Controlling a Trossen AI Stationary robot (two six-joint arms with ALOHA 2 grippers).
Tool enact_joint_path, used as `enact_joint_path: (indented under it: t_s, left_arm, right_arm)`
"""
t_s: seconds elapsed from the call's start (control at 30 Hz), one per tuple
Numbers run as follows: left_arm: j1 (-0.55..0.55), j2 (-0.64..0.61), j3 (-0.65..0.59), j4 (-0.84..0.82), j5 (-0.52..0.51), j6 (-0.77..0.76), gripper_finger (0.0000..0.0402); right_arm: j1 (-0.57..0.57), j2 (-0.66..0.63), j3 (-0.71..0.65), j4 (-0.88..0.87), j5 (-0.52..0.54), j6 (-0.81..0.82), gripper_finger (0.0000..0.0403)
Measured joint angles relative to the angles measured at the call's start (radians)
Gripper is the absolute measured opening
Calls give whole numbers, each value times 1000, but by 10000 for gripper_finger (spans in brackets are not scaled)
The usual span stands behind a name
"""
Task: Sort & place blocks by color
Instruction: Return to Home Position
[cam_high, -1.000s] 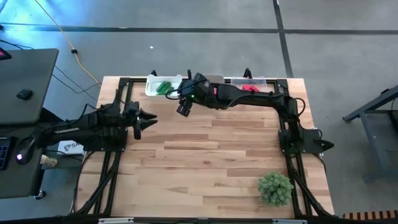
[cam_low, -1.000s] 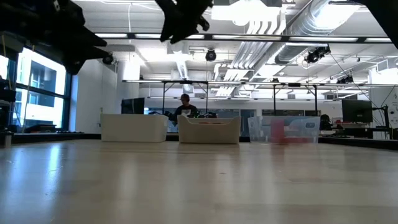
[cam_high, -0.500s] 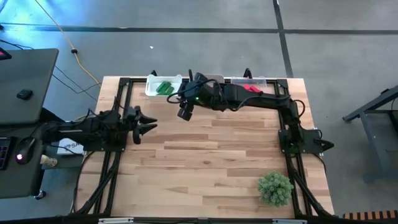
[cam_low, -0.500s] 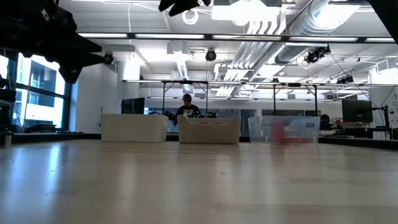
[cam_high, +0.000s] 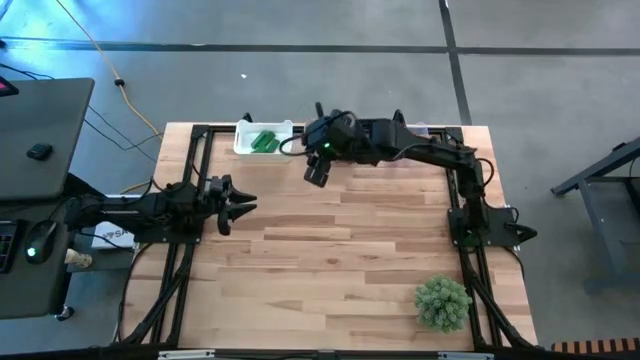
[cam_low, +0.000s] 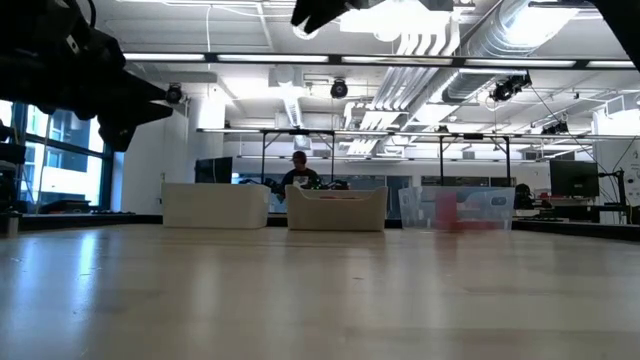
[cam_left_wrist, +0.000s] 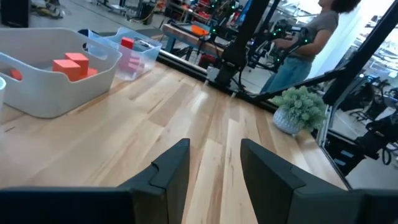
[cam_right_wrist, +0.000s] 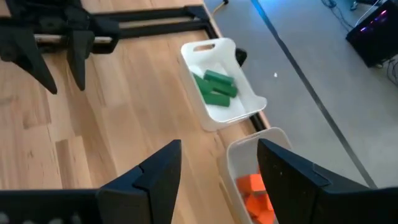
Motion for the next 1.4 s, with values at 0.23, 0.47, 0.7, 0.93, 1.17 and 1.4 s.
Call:
enact_joint_path:
  t_s: [0.23,0.47,0.7,0.93,1.17,1.4]
  left_arm:
    - [1,0,0,0,2,87,131]
    - [1,0,0,-1,2,112,131]
    - [1,0,0,-1,2,112,131]
    - [1,0,0,0,2,112,131]
    - [1,0,0,0,2,112,131]
    - [1,0,0,-1,2,112,131]
  right_arm:
    - [-27,-123,-11,-113,-1,-22,200]
    - [-33,-311,-82,-168,71,-61,200]
    - [-50,-674,-580,66,48,-20,200]
    - [-52,-1027,-1005,324,-32,54,200]
    - [-51,-1323,-1344,547,-134,101,200]
    - [-51,-1571,-1625,677,-204,185,200]
